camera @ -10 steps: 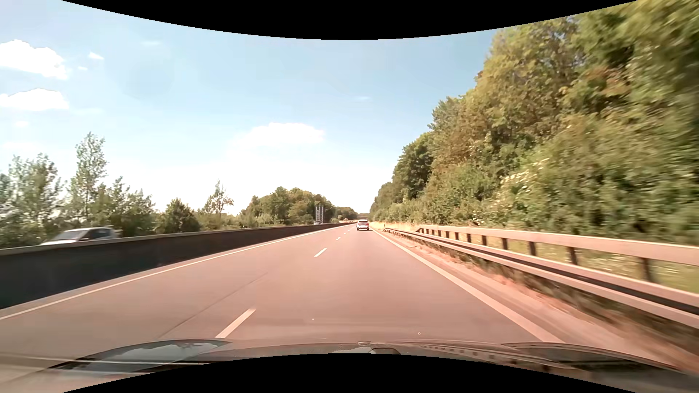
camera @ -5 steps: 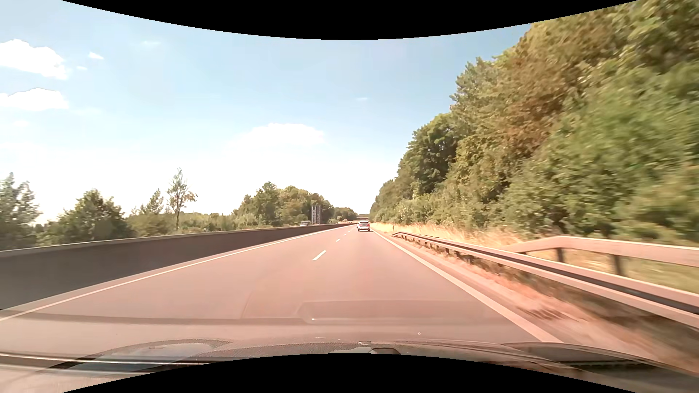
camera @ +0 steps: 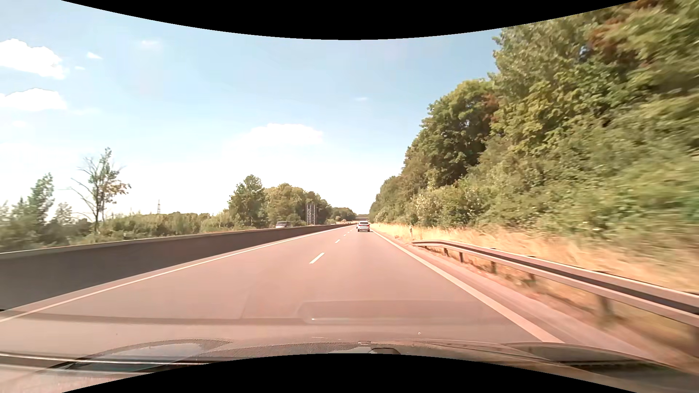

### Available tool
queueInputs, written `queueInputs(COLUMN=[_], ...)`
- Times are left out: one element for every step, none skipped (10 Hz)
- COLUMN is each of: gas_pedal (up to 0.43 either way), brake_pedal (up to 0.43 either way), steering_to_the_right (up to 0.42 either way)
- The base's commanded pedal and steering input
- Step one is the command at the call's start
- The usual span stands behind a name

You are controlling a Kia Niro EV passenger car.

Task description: Follow the waypoints while adhering to traffic rules and regulations

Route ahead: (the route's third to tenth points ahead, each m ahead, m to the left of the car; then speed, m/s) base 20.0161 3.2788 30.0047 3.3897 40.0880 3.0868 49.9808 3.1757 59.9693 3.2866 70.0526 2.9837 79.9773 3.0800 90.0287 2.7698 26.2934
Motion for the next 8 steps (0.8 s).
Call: queueInputs(gas_pedal=[0.358, 0.358, 0.358, 0.358, 0.358, 0.358, 0.358, 0.358], brake_pedal=[0.000, 0.000, 0.000, 0.000, 0.000, 0.000, 0.000, 0.000], steering_to_the_right=[0.000, -0.001, -0.001, -0.001, 0.000, -0.001, -0.001, -0.001])
